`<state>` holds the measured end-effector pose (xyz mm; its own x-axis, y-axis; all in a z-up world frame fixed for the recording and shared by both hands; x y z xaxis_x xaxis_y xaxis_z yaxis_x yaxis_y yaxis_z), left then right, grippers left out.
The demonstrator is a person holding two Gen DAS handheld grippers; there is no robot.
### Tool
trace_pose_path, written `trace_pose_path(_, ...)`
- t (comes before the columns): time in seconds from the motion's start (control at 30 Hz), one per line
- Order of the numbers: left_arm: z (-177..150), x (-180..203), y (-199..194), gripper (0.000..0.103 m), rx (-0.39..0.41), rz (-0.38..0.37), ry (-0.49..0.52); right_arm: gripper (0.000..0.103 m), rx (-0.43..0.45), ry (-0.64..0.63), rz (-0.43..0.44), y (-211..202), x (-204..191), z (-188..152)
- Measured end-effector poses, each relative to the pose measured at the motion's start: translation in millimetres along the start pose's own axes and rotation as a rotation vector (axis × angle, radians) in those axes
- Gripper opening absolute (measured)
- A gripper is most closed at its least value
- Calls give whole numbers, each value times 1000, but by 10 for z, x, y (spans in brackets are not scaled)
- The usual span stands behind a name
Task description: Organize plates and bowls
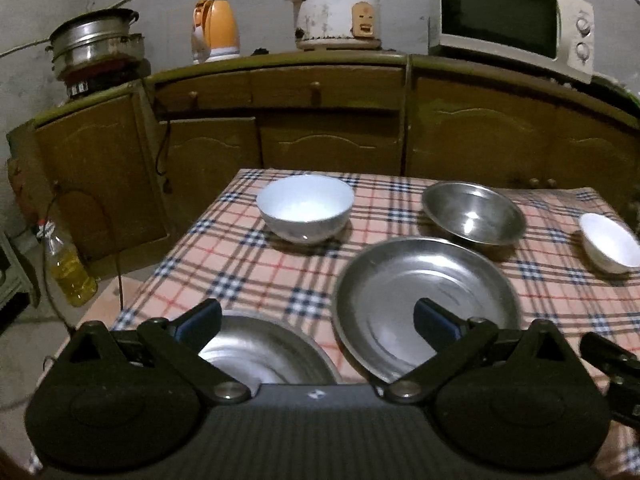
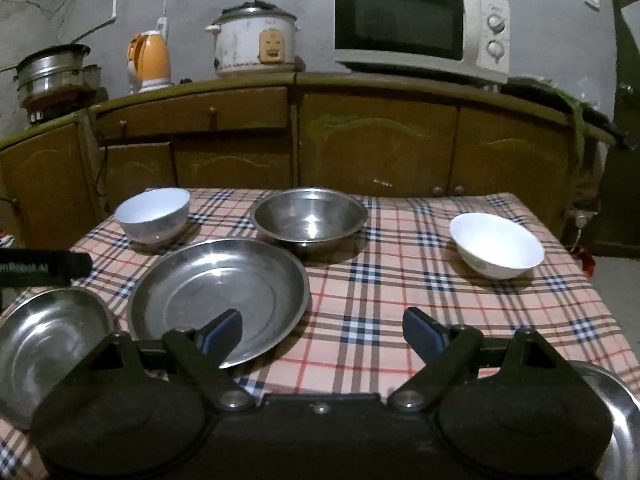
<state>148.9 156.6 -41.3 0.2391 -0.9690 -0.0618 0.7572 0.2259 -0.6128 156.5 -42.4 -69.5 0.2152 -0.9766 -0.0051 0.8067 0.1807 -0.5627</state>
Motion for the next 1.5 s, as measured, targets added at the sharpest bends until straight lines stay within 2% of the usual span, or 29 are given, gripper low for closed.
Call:
trace_pose_path(0.27,153,-17,511,103,-37,-27,37,102,-58,-6,36,616,3,151)
trace_pose_path(0.63,189,-30,1180,91,-155,-53,82,100,-157,26,77,1237,1,148)
trace_pose_path(0.7,196,-16,1248,88,-172,-69,83,93,-166,41,84,1311,14,131)
trace_pose_path(0.77,217,11,1327,79,-190,-81,85,84,-192,59,104,1389,27,119)
trace_pose_path(0.8,219,26,1366,74,-202,-88,88,74,-205,68,122,1440,34,114)
trace_pose_path(0.87,207,54,1442,55,-222,-105,101,57,-214,82,140,1472,25,96)
trace_pose_path(0.9,194,69,1468,45,-232,-116,106,38,-207,82,143,1468,17,100)
trace_pose_path(0.93,190,72,1467,34,-223,-136,100,27,-213,90,174,1476,15,104)
trace_pose_path(0.97,193,82,1468,29,-223,-149,98,24,-215,95,178,1472,8,111)
trace_pose_path(1.2,187,94,1328,20,-202,-143,97,22,-184,87,155,1340,18,143)
trace_pose_path(1.5,272,133,897,18,-135,-158,89,22,-123,81,140,938,105,235)
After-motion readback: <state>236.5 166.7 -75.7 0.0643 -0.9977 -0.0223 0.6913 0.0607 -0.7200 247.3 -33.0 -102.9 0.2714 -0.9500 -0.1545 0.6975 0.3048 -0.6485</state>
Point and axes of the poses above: each gripper's, at about its wrist camera, not at the fingertips, and y roughly the way its jaws point, x to its right, z to its top, the point moved 1 cm from there along y, roughly the way its jaws point, and after that the axes turned 3 degrees about -x, right-handed, at the moved point
